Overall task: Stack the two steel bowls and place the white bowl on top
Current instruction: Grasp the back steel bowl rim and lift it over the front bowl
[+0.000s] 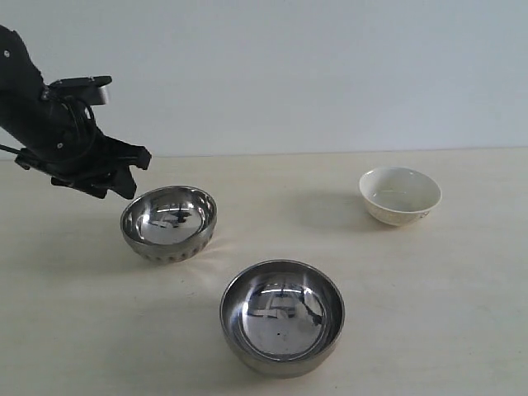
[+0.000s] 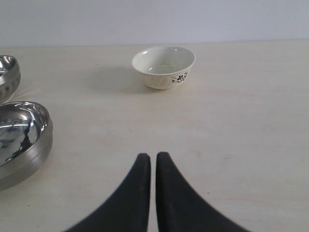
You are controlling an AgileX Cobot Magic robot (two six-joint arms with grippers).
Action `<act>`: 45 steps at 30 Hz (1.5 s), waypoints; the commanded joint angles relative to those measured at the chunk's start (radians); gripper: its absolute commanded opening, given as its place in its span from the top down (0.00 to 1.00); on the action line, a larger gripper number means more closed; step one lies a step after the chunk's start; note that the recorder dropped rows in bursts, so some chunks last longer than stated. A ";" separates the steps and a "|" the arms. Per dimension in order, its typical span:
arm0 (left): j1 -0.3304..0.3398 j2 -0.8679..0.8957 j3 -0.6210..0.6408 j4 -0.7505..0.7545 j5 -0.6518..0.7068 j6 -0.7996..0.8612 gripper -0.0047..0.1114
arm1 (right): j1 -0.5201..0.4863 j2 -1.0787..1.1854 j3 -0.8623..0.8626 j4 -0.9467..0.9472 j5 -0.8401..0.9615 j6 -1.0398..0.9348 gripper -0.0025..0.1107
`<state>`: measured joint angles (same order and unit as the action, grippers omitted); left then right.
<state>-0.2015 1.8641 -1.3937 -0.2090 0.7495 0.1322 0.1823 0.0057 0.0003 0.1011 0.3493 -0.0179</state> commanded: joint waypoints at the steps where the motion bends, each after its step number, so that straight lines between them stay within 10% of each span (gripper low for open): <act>1: 0.017 0.037 -0.002 0.008 -0.060 0.017 0.59 | -0.004 -0.006 0.000 -0.007 -0.008 -0.002 0.98; 19: 0.017 0.205 -0.004 -0.012 -0.165 0.017 0.60 | -0.004 -0.006 0.000 -0.007 -0.008 -0.002 0.98; 26: 0.017 0.213 -0.004 -0.012 -0.165 0.032 0.92 | -0.004 -0.006 0.000 -0.007 -0.008 -0.002 0.98; 30: 0.017 0.218 -0.004 -0.018 -0.159 0.042 0.93 | -0.004 -0.006 0.000 -0.007 -0.008 -0.002 0.98; 45: 0.017 0.026 -0.052 -0.019 0.100 0.058 0.93 | -0.004 -0.006 0.000 -0.007 -0.008 -0.002 0.98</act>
<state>-0.1867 1.9390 -1.4337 -0.2225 0.7878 0.1796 0.1823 0.0057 0.0003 0.1011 0.3493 -0.0179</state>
